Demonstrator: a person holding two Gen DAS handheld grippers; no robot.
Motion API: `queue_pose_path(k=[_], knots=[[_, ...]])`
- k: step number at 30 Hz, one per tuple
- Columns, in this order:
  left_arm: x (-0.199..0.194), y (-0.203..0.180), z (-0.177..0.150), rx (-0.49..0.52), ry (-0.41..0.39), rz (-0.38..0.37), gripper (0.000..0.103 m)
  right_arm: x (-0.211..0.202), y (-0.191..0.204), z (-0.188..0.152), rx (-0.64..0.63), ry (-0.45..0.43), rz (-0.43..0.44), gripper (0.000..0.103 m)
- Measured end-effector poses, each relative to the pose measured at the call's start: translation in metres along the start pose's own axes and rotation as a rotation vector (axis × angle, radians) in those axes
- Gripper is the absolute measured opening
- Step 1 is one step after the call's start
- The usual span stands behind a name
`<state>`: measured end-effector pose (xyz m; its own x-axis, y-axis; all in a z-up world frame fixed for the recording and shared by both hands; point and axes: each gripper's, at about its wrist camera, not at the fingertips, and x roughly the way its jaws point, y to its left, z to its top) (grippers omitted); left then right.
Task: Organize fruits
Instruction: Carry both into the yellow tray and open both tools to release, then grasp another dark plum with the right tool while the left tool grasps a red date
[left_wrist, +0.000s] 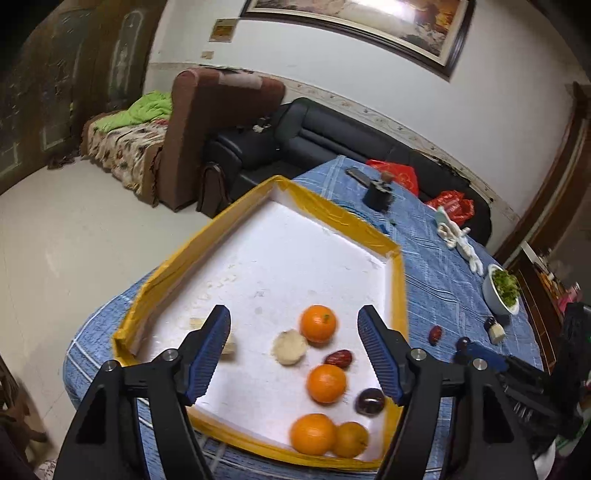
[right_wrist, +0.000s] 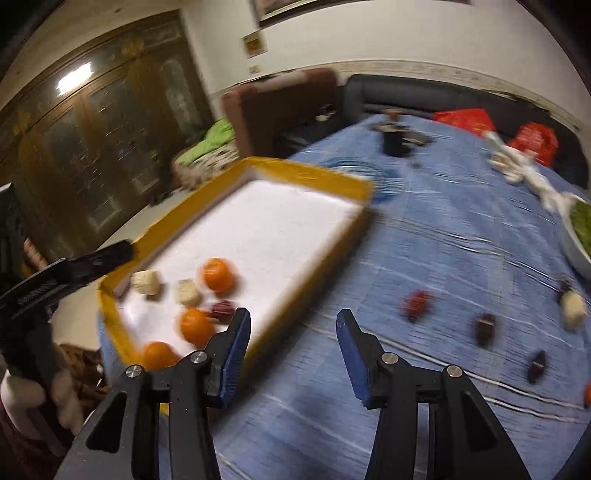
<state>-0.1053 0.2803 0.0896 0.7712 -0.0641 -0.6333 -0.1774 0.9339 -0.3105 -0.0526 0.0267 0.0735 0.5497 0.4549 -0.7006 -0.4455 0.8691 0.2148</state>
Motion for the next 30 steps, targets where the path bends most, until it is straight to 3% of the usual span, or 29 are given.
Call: queue_pose_path(k=[8,12,17,21,26,28,29,30], knots=[[0.013,-0.054,-0.012,0.105,0.063,-0.079,0.072,-0.065,-0.142,-0.035,0.256,-0.040,-0.229,0.055],[0.026,-0.088,-0.021,0.165,0.109,-0.121,0.072,-0.076,-0.179,-0.046,0.347,-0.047,-0.251,0.055],[0.043,-0.137,-0.032,0.278,0.155,-0.175,0.076,-0.048,-0.168,-0.030,0.321,-0.017,-0.172,0.055],[0.062,-0.160,-0.028,0.326,0.172,-0.172,0.078,-0.007,-0.142,-0.007,0.243,0.022,-0.114,0.055],[0.087,-0.174,-0.025,0.332,0.224,-0.184,0.078,0.033,-0.127,-0.007,0.177,0.091,-0.138,0.055],[0.096,-0.179,-0.025,0.339,0.236,-0.183,0.078,0.036,-0.127,-0.009,0.169,0.076,-0.138,0.055],[0.102,-0.183,-0.025,0.347,0.242,-0.182,0.078,0.036,-0.128,-0.009,0.167,0.075,-0.136,0.054],[0.105,-0.186,-0.027,0.355,0.246,-0.183,0.077,0.035,-0.129,-0.010,0.168,0.073,-0.134,0.039]])
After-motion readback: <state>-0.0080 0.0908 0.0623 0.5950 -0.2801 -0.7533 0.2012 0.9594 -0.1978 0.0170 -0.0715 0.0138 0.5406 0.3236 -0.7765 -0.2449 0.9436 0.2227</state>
